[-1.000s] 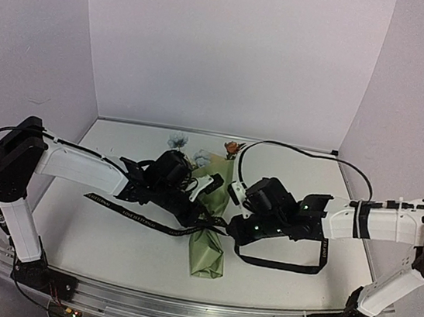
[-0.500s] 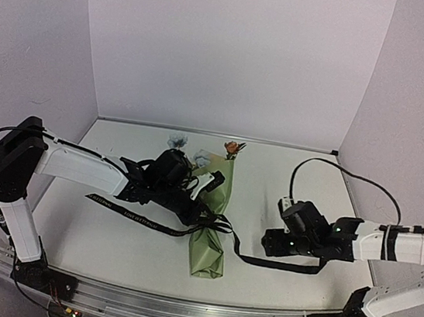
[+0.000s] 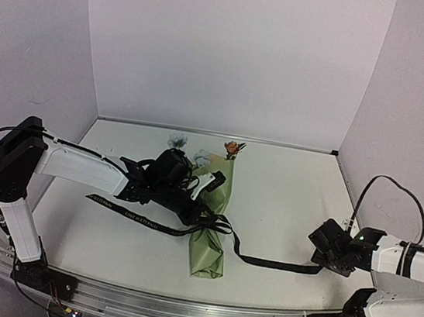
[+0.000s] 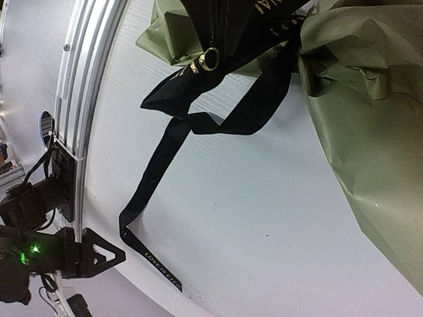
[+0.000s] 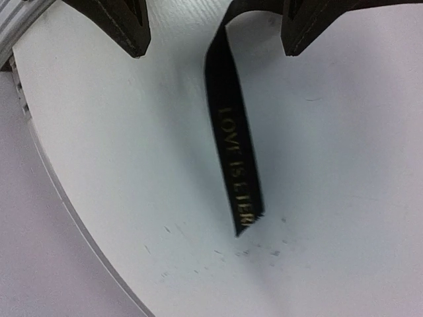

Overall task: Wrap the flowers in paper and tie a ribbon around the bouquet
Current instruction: Cross the half-tied ribbon over the folded bouquet.

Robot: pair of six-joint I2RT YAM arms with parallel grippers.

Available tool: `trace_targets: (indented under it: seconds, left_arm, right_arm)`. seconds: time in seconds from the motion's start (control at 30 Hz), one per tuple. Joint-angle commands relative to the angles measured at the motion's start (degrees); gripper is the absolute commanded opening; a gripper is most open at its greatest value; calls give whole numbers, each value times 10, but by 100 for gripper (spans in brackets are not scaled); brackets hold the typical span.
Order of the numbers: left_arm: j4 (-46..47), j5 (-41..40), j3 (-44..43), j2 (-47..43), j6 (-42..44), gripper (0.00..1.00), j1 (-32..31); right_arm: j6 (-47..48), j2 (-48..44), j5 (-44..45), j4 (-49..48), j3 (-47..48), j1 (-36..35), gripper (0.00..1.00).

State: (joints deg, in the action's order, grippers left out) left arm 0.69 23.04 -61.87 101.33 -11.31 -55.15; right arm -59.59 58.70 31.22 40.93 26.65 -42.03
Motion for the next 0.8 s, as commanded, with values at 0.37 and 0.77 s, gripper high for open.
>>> trace_targets:
  seconds: [0.37,0.77]
  left_arm:
    - [24,13,-29,3,11,0,-5]
    - [24,16,-31,2,11,0,-6]
  right_arm:
    - [-115,32,-113,-57,-59,51,61]
    - [-126,74,-111,-110,-59,54,27]
